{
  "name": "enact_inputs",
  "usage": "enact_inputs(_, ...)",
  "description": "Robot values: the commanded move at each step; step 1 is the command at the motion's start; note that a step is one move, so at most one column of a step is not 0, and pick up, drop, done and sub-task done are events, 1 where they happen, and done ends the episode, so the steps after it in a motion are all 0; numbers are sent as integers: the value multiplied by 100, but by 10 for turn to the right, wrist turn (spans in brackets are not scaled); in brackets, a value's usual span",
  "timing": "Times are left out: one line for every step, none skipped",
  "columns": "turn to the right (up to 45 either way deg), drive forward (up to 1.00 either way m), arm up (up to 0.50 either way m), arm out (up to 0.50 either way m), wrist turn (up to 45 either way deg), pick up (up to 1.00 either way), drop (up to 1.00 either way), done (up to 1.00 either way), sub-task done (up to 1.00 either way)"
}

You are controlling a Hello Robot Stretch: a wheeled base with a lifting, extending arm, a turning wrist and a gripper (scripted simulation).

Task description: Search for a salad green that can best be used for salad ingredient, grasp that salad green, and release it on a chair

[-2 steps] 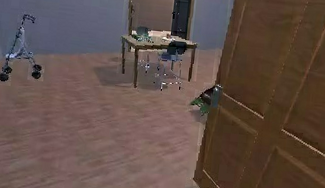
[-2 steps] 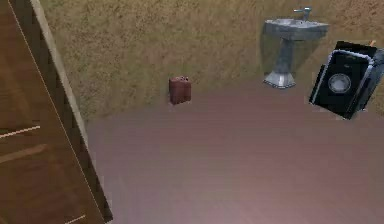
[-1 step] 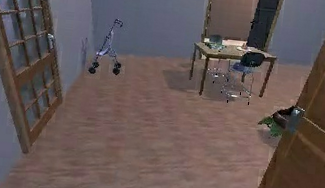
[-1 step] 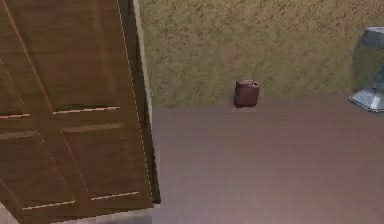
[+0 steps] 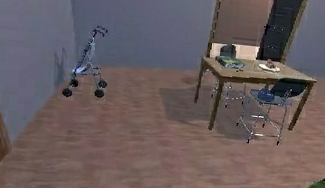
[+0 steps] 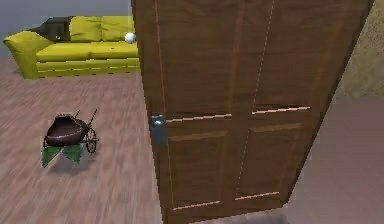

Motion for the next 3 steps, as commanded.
enact_inputs(0,100,0,0,0,0,0,0,0)
enact_inputs(0,100,0,0,0,0,0,0,0)
enact_inputs(-30,0,0,0,0,0,0,0,0)
